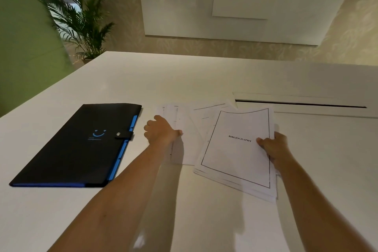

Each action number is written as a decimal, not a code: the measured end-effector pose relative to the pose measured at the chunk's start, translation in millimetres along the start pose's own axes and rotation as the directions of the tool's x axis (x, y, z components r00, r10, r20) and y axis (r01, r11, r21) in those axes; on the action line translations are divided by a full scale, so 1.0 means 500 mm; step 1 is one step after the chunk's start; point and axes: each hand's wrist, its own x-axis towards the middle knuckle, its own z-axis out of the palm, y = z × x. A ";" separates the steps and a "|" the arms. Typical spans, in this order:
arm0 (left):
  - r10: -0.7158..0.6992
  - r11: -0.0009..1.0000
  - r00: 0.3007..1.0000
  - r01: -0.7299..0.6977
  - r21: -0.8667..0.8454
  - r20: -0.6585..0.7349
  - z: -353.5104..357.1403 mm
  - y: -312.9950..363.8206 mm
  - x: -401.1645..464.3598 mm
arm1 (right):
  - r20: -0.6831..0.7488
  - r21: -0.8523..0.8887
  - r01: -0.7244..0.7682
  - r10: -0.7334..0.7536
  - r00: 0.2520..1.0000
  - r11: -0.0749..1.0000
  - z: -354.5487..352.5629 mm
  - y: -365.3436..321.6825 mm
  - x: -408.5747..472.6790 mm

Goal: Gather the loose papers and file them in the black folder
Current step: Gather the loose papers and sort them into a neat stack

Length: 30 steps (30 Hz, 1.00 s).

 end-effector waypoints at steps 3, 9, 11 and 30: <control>-0.004 1.000 1.000 0.004 0.000 0.030 0.005 0.011 0.009 | -0.028 -0.119 0.004 -0.007 1.000 0.993 0.002 0.007 0.007; -0.034 0.986 0.996 0.047 -0.162 0.083 0.009 0.020 0.025 | -0.038 -0.168 0.008 -0.014 0.999 0.986 -0.002 0.010 -0.003; -0.053 0.970 0.992 0.078 -0.232 0.111 0.010 0.018 0.032 | -0.051 -0.190 0.011 -0.021 0.998 0.982 -0.003 0.002 -0.016; 0.278 0.803 0.948 -0.318 -0.505 -0.156 -0.226 -0.035 0.053 | -0.012 -0.136 0.144 -0.147 0.989 0.980 0.010 -0.071 -0.045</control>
